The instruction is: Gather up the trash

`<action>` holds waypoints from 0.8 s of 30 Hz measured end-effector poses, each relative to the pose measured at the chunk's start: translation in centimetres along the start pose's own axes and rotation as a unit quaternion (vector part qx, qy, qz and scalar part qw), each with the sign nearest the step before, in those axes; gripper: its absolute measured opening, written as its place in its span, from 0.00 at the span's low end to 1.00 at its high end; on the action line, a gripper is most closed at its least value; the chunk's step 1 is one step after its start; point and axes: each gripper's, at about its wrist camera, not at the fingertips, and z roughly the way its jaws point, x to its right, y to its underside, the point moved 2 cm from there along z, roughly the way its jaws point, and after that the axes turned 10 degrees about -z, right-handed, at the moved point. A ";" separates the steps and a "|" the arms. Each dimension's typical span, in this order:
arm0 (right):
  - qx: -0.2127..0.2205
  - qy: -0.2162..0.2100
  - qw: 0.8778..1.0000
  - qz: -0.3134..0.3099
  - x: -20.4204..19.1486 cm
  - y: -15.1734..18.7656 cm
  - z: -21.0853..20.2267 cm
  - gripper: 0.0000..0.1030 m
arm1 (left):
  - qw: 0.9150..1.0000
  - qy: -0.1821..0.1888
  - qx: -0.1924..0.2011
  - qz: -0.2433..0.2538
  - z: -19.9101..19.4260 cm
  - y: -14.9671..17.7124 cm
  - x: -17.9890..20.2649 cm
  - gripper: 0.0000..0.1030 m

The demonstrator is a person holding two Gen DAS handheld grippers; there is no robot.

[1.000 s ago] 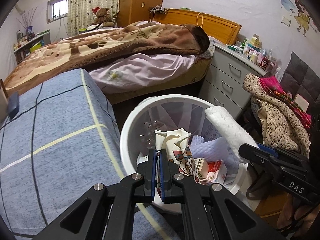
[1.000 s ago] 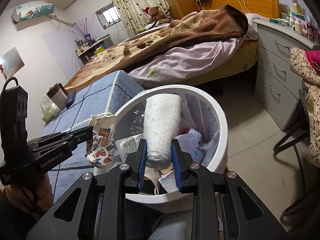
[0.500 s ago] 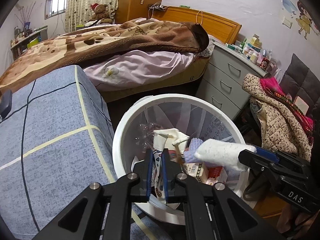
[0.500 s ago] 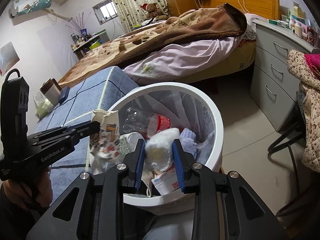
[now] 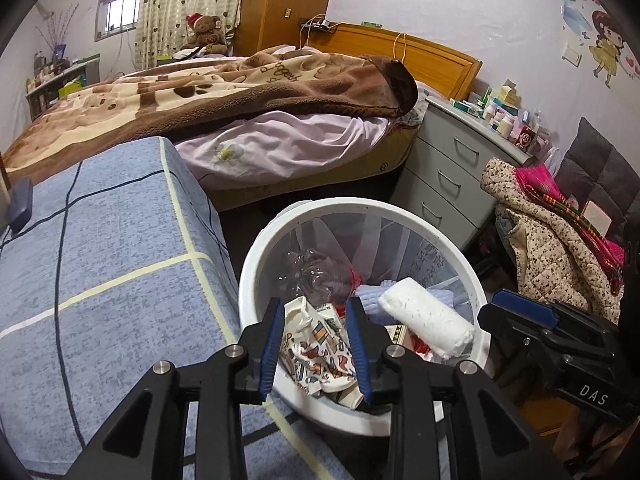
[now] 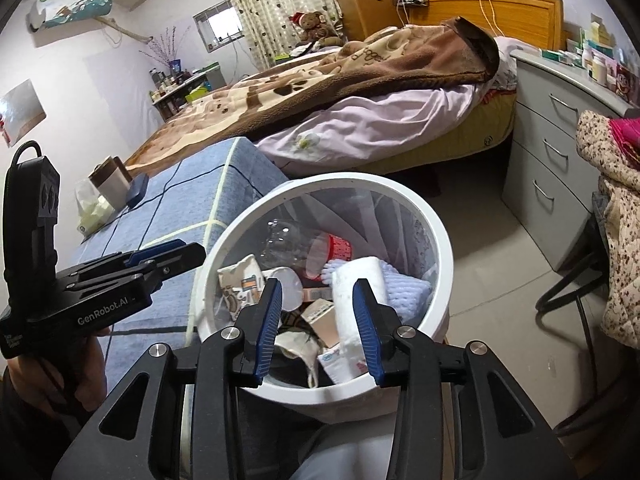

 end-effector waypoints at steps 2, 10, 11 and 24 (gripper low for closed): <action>0.002 -0.001 1.000 -0.005 -0.4 -0.1 -0.3 0.37 | 1.000 0.000 0.004 -0.001 -0.7 0.2 -0.2 0.30; 0.014 -0.003 1.000 -0.027 -2.4 -0.1 -1.3 0.52 | 1.000 -0.008 0.027 -0.005 -4.1 1.2 -1.0 0.31; 0.015 -0.004 0.999 -0.030 -2.6 -0.1 -1.4 0.52 | 0.999 -0.010 0.030 -0.006 -4.5 1.4 -1.2 0.31; 0.018 -0.023 0.997 -0.064 -5.5 0.6 -2.6 0.52 | 0.997 -0.035 0.058 -0.027 -9.2 3.9 -3.5 0.33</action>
